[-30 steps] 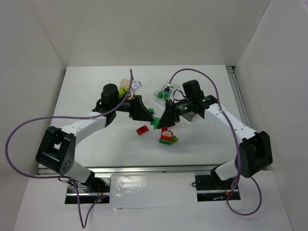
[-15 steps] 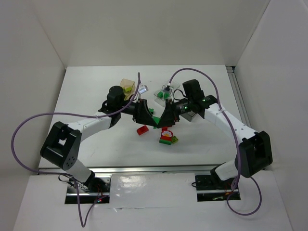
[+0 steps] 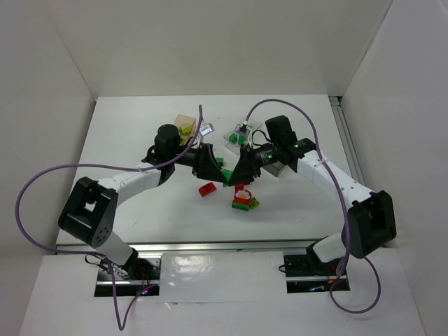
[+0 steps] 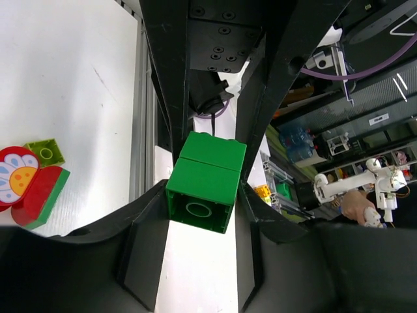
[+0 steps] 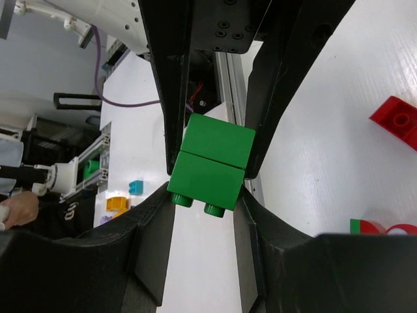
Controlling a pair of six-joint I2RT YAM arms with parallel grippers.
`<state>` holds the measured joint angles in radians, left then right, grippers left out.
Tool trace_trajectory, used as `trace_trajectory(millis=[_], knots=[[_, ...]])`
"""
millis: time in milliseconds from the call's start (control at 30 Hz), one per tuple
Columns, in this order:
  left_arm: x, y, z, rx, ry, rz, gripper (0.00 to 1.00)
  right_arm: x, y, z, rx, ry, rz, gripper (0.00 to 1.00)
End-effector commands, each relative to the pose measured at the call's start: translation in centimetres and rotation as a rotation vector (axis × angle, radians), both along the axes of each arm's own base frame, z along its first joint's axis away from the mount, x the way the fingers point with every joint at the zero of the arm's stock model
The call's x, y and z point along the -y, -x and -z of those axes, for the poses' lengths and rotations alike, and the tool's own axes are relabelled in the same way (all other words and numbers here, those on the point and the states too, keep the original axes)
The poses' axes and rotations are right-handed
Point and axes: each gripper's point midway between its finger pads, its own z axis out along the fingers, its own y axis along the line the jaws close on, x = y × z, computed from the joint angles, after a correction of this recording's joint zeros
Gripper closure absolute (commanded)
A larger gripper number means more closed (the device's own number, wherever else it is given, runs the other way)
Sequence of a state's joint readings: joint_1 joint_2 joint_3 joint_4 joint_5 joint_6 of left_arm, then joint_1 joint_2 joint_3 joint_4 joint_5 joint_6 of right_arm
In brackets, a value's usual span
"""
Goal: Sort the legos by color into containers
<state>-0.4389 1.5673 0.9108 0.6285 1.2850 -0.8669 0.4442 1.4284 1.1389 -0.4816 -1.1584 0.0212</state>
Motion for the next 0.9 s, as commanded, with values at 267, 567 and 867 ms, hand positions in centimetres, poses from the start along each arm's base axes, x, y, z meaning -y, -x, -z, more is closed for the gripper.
trace_trajectory(millis=[267, 567, 867], knots=[[-1.3, -1.1, -3.3, 0.116, 0.072, -0.005, 0.41, 0.0, -0.4, 0.4, 0.004, 0.004, 0.007, 0.76], [-1.9, -1.1, -4.0, 0.144, 0.102, 0.007, 0.62, -0.1, -0.8, 0.2, 0.014, 0.000, 0.007, 0.76], [-2.0, -0.9, -3.6, 0.137, 0.092, 0.006, 0.42, -0.2, -0.8, 0.1, 0.013, -0.003, 0.009, 0.76]])
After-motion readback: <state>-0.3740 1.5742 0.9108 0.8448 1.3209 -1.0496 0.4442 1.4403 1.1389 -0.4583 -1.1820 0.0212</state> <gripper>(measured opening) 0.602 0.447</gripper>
